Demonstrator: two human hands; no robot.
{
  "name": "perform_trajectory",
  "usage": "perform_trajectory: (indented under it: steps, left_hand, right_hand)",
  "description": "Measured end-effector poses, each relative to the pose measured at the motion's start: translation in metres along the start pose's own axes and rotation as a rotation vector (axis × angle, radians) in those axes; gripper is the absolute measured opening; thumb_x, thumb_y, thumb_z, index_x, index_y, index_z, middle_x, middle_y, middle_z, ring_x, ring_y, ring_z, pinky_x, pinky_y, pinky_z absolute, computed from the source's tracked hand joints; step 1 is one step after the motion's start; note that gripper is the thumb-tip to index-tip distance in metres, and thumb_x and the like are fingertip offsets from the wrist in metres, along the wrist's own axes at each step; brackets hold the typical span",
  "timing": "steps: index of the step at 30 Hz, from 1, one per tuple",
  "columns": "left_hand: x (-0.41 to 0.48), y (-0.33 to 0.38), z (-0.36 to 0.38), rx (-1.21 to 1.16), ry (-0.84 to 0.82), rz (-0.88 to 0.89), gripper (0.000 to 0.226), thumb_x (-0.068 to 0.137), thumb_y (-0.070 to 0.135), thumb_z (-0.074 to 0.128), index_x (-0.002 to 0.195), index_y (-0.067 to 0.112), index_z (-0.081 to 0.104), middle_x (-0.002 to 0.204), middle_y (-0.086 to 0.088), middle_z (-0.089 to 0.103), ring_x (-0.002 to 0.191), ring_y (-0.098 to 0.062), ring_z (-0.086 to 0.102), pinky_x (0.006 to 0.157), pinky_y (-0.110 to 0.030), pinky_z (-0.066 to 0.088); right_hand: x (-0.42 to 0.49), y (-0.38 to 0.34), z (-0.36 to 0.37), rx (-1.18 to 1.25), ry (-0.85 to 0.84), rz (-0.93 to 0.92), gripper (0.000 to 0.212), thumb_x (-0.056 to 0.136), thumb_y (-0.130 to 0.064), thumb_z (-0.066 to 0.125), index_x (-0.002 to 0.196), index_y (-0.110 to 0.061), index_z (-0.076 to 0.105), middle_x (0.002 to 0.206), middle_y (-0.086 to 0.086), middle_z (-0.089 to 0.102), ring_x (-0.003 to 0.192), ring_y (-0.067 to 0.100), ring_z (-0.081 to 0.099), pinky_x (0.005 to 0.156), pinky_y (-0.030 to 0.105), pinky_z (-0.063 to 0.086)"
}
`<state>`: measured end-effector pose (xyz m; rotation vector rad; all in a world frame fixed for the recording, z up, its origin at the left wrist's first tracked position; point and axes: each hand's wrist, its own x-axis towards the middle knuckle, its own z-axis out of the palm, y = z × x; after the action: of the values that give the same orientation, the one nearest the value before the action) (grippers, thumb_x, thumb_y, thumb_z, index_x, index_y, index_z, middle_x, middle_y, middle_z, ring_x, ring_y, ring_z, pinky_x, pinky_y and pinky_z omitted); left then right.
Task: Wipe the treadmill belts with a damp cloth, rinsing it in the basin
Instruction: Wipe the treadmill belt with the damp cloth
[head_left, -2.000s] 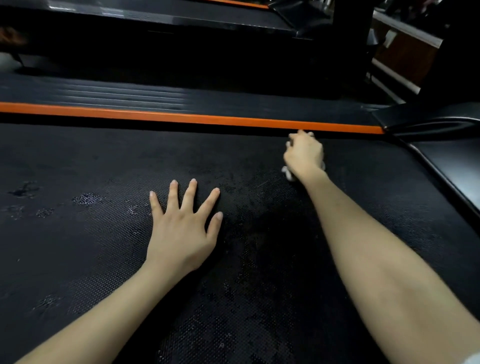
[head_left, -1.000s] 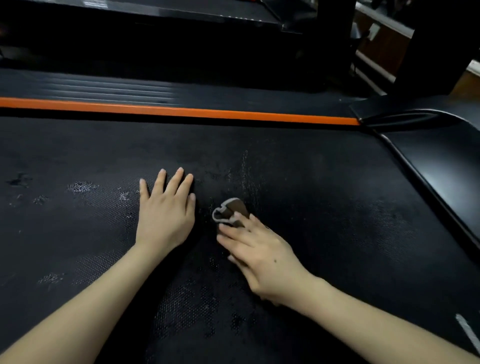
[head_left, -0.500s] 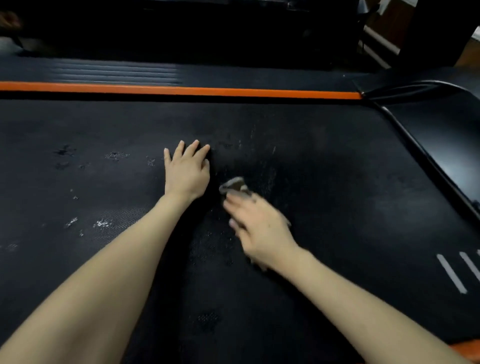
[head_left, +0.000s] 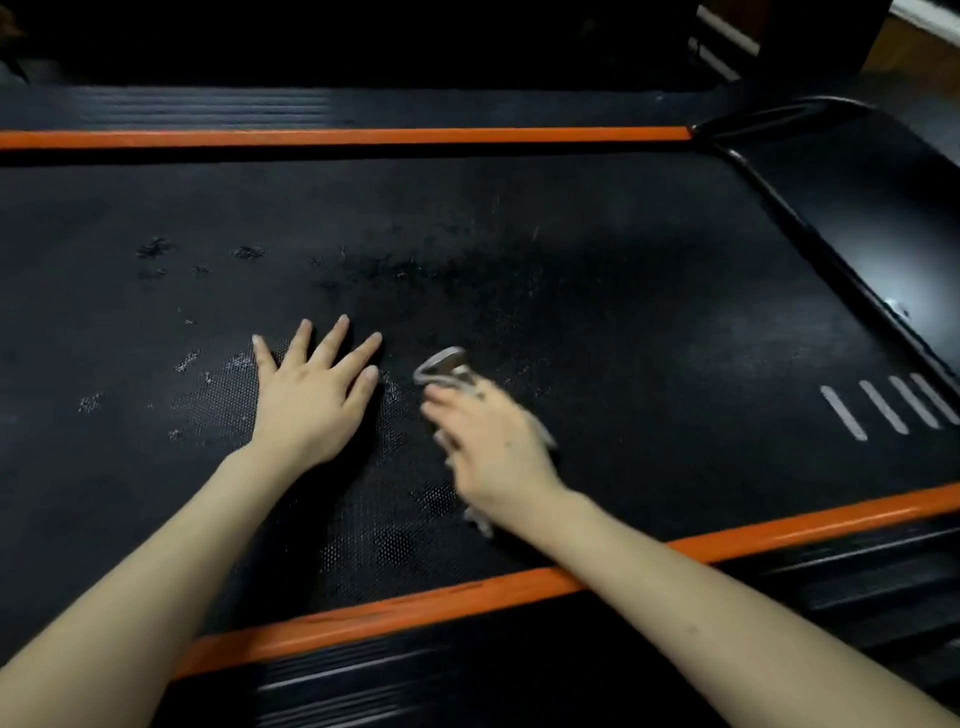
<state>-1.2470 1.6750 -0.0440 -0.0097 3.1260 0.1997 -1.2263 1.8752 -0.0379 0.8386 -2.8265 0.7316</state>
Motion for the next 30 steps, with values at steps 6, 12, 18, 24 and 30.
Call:
perform_trajectory:
  steps: [6, 12, 18, 24, 30]
  left_hand:
    - [-0.002, -0.004, 0.009, -0.012, 0.047, 0.025, 0.048, 0.1, 0.047, 0.021, 0.147, 0.041, 0.023, 0.159, 0.003, 0.016, 0.146, -0.029, 0.007, 0.112, -0.062, -0.001]
    - [-0.003, -0.002, 0.011, -0.026, 0.052, 0.02, 0.05, 0.099, 0.047, 0.017, 0.148, 0.04, 0.02, 0.159, 0.002, 0.012, 0.146, -0.029, 0.003, 0.113, -0.059, -0.002]
    - [-0.001, -0.003, 0.012, -0.032, 0.078, 0.029, 0.047, 0.1, 0.045, 0.02, 0.147, 0.04, 0.024, 0.159, 0.002, 0.017, 0.146, -0.03, 0.007, 0.114, -0.057, 0.001]
    - [0.002, -0.006, 0.01, -0.071, 0.064, 0.012, 0.044, 0.101, 0.044, 0.021, 0.145, 0.043, 0.026, 0.158, 0.006, 0.017, 0.146, -0.026, 0.006, 0.116, -0.052, 0.0]
    - [0.001, -0.004, 0.009, -0.074, 0.071, 0.006, 0.045, 0.101, 0.043, 0.021, 0.146, 0.044, 0.023, 0.158, 0.008, 0.015, 0.147, -0.023, 0.004, 0.116, -0.05, -0.003]
  right_hand:
    - [-0.033, 0.04, -0.036, -0.24, -0.104, -0.116, 0.053, 0.072, -0.015, 0.038, 0.116, -0.004, 0.064, 0.124, 0.012, 0.061, 0.113, 0.034, 0.059, 0.103, 0.037, 0.035]
    - [-0.059, 0.081, -0.067, -0.16, -0.052, 0.092, 0.044, 0.089, -0.027, 0.037, 0.121, -0.009, 0.062, 0.131, 0.008, 0.057, 0.122, 0.028, 0.05, 0.11, 0.031, 0.026]
    - [-0.022, -0.025, 0.0, 0.058, -0.063, -0.166, 0.04, 0.088, -0.024, 0.04, 0.11, -0.006, 0.068, 0.121, 0.01, 0.064, 0.112, 0.026, 0.059, 0.101, 0.036, 0.041]
    - [-0.021, -0.005, -0.042, -0.085, -0.349, -0.203, 0.054, 0.09, -0.046, 0.036, 0.13, -0.016, 0.056, 0.143, 0.003, 0.046, 0.136, 0.024, 0.036, 0.114, 0.038, 0.027]
    - [-0.042, 0.05, -0.069, -0.352, -0.428, -0.433, 0.059, 0.089, -0.053, 0.037, 0.14, -0.026, 0.042, 0.15, 0.001, 0.036, 0.141, 0.028, 0.025, 0.112, 0.051, 0.025]
